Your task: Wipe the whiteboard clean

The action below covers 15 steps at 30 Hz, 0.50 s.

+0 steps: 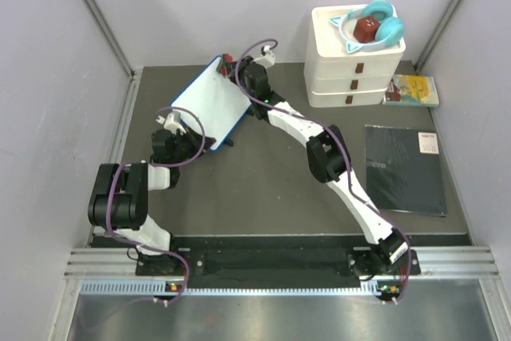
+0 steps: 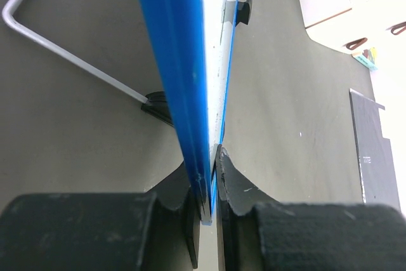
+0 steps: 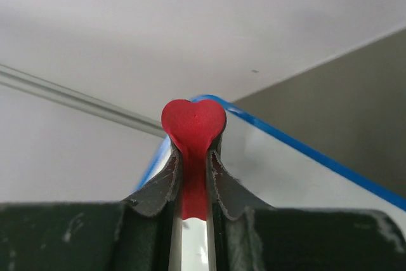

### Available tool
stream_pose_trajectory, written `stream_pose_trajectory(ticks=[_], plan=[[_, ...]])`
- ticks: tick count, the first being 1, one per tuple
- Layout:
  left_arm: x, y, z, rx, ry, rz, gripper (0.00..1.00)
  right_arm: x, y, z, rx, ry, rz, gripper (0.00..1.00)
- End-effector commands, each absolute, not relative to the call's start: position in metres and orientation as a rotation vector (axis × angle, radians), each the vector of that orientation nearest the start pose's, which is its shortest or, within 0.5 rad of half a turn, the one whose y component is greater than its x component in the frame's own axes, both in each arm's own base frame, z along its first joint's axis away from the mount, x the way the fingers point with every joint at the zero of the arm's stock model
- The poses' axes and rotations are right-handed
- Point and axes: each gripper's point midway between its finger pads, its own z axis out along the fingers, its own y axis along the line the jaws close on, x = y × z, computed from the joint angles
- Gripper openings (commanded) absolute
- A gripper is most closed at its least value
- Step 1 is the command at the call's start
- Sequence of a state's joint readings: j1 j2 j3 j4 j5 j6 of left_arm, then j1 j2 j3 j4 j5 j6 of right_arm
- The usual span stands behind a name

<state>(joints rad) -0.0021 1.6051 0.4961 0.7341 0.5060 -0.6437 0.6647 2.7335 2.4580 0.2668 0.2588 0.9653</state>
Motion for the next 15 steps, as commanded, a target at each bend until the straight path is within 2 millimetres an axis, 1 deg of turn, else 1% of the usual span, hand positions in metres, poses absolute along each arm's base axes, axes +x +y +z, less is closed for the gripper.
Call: stream_pose_trajectory(ticks=[1, 3, 4, 5, 6, 7, 12, 15], plan=[[0.306, -0.123, 0.000, -0.323, 2.350, -0.950, 0.00, 0.599, 0.482, 0.233, 0.475, 1.450, 1.161, 0.00], [0.306, -0.123, 0.001, -0.321, 2.349, -0.952, 0.00, 0.598, 0.486, 0.224, 0.507, 1.436, 1.150, 0.00], [0.305, -0.123, 0.001, -0.321, 2.350, -0.954, 0.00, 0.597, 0.486, 0.226, 0.514, 1.419, 1.146, 0.00], [0.306, -0.123, 0.001, -0.321, 2.349, -0.952, 0.00, 0.597, 0.487, 0.223, 0.522, 1.418, 1.134, 0.00], [0.305, -0.123, 0.001, -0.321, 2.349, -0.954, 0.00, 0.599, 0.486, 0.215, 0.537, 1.420, 1.111, 0.00], [0.305, -0.123, 0.001, -0.319, 2.349, -0.953, 0.00, 0.600, 0.484, 0.212, 0.547, 1.418, 1.101, 0.00], [0.305, -0.124, 0.001, -0.318, 2.347, -0.958, 0.00, 0.611, 0.475, 0.173, 0.618, 1.477, 1.056, 0.00], [0.304, -0.124, 0.001, -0.315, 2.349, -0.958, 0.00, 0.616, 0.468, 0.161, 0.646, 1.494, 1.041, 0.00]])
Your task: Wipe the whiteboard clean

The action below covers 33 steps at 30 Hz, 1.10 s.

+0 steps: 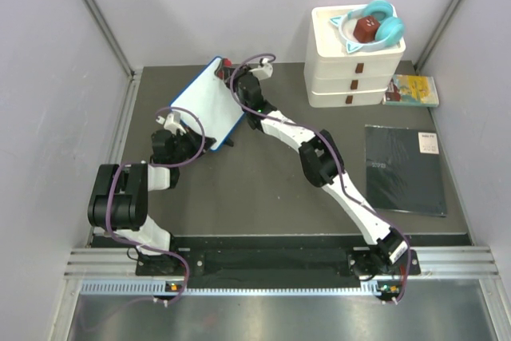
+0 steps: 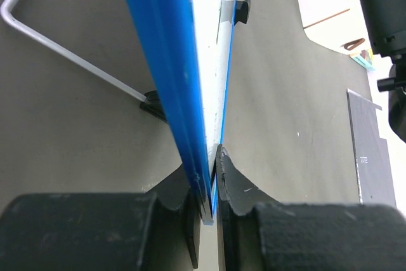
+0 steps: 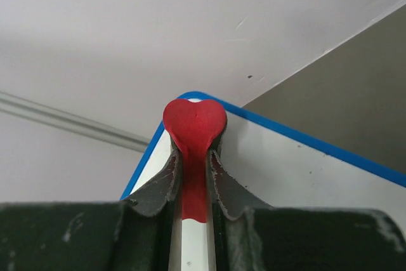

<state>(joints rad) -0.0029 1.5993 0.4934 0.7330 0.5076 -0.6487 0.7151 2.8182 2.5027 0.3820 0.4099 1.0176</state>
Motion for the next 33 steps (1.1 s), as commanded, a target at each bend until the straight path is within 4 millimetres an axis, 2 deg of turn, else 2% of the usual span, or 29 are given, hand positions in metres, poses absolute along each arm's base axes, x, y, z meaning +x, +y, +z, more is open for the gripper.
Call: stream_pose_trajectory(ticks=[1, 6, 13, 18, 22, 28, 33], plan=[[0.305, -0.124, 0.001, -0.314, 2.346, -0.958, 0.00, 0.617, 0.466, 0.153, 0.654, 1.503, 1.033, 0.00], [0.305, -0.124, 0.001, -0.315, 2.348, -0.958, 0.00, 0.622, 0.459, 0.137, 0.663, 1.535, 1.022, 0.00], [0.304, -0.124, 0.001, -0.314, 2.348, -0.959, 0.00, 0.627, 0.455, 0.141, 0.660, 1.525, 1.025, 0.00], [0.304, -0.125, 0.001, -0.309, 2.348, -0.961, 0.00, 0.618, 0.469, 0.161, 0.587, 1.521, 1.075, 0.00], [0.304, -0.125, 0.001, -0.306, 2.349, -0.959, 0.00, 0.600, 0.491, 0.182, 0.495, 1.494, 1.093, 0.00], [0.304, -0.126, 0.001, -0.301, 2.350, -0.957, 0.00, 0.577, 0.513, 0.214, 0.416, 1.454, 1.173, 0.00], [0.304, -0.126, 0.001, -0.303, 2.352, -0.953, 0.00, 0.552, 0.536, 0.229, 0.303, 1.446, 1.204, 0.00]])
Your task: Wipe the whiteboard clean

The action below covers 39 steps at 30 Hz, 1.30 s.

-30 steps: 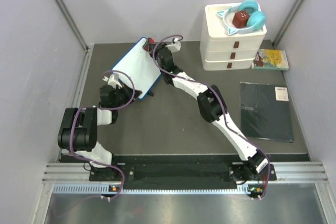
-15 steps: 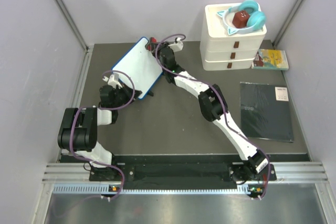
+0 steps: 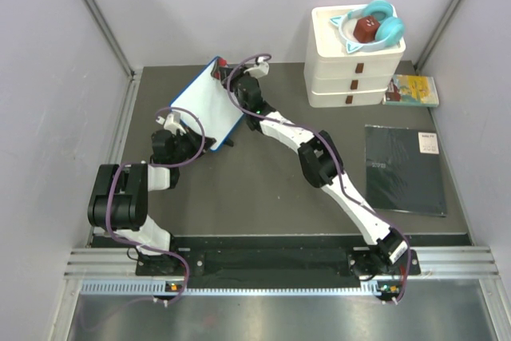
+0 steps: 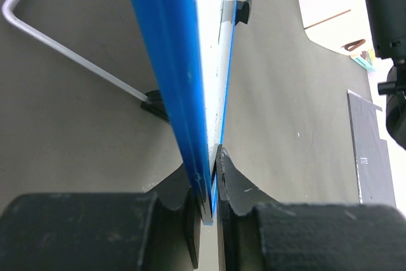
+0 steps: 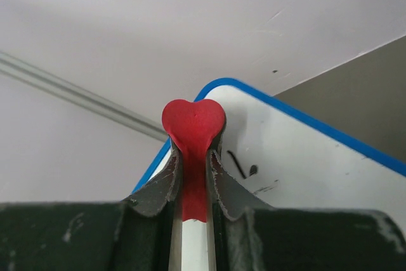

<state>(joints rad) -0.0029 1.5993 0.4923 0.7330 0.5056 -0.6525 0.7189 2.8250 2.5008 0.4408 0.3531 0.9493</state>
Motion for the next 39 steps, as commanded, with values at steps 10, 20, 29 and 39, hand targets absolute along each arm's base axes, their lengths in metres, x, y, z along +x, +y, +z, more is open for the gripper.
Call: stream_pose_trajectory(ticks=[10, 20, 29, 39], plan=[[0.304, -0.127, 0.001, -0.295, 2.353, -0.953, 0.00, 0.543, 0.543, 0.226, 0.294, 1.456, 1.189, 0.00], [0.304, -0.128, 0.001, -0.286, 2.356, -0.955, 0.00, 0.586, 0.497, 0.180, 0.384, 1.504, 1.034, 0.00], [0.303, -0.129, 0.001, -0.280, 2.358, -0.955, 0.00, 0.626, 0.456, 0.163, 0.485, 1.486, 0.993, 0.00], [0.303, -0.130, 0.000, -0.274, 2.362, -0.955, 0.00, 0.633, 0.449, 0.155, 0.544, 1.470, 1.033, 0.00]])
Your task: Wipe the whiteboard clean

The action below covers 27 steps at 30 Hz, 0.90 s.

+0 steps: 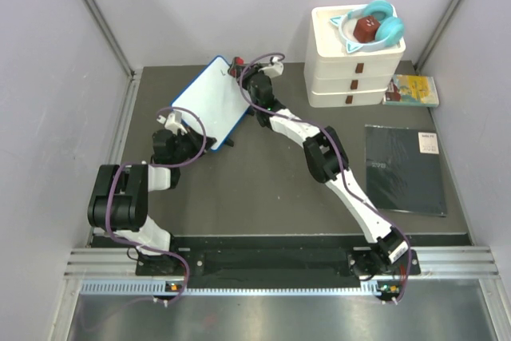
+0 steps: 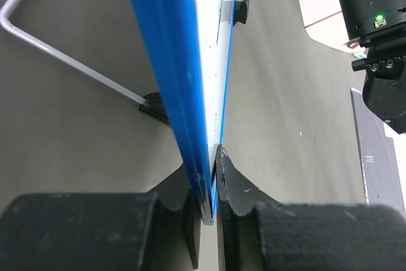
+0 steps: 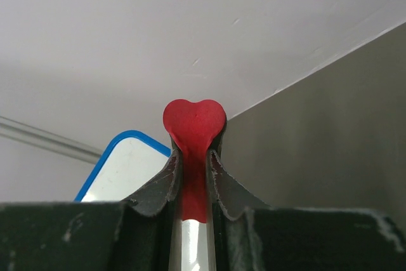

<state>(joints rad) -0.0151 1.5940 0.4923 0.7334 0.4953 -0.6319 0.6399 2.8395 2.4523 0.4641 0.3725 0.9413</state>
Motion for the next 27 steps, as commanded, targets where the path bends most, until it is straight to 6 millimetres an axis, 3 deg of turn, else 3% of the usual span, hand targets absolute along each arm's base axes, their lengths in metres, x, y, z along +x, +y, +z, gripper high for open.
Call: stream_pose_trajectory(ticks=[1, 8, 15, 24, 25, 27], plan=[[0.303, -0.131, 0.000, -0.271, 2.361, -0.958, 0.00, 0.630, 0.455, 0.160, 0.530, 1.465, 1.044, 0.00], [0.303, -0.131, 0.000, -0.268, 2.364, -0.952, 0.00, 0.610, 0.475, 0.202, 0.462, 1.401, 1.088, 0.00], [0.302, -0.134, 0.000, -0.254, 2.372, -0.951, 0.00, 0.601, 0.478, 0.237, 0.457, 1.333, 1.117, 0.00], [0.302, -0.135, 0.000, -0.248, 2.374, -0.949, 0.00, 0.604, 0.466, 0.246, 0.511, 1.224, 1.116, 0.00], [0.302, -0.135, -0.001, -0.248, 2.374, -0.949, 0.00, 0.607, 0.465, 0.237, 0.530, 1.218, 1.111, 0.00], [0.302, -0.134, -0.001, -0.246, 2.374, -0.949, 0.00, 0.606, 0.463, 0.239, 0.558, 1.185, 1.138, 0.00]])
